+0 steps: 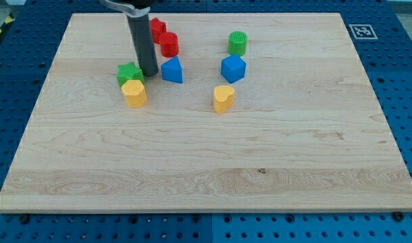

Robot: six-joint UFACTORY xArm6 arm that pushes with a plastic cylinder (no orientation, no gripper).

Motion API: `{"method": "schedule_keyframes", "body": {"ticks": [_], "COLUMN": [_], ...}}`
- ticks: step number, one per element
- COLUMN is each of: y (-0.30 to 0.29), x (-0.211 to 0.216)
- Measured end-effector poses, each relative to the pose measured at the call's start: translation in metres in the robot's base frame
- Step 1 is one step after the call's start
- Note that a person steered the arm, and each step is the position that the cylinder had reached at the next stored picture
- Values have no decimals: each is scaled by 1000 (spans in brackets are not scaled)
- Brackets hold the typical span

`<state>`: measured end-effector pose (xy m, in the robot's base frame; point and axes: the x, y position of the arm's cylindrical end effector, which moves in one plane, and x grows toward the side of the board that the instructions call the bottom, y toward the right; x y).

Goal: Separate the green star and yellow hexagon

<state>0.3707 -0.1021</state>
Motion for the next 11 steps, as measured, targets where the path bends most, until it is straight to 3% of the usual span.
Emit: {"method": "schedule_keyframes", "body": {"ticks": [2,6,11], "y": [34,-36,-45], "x": [23,35,32]}}
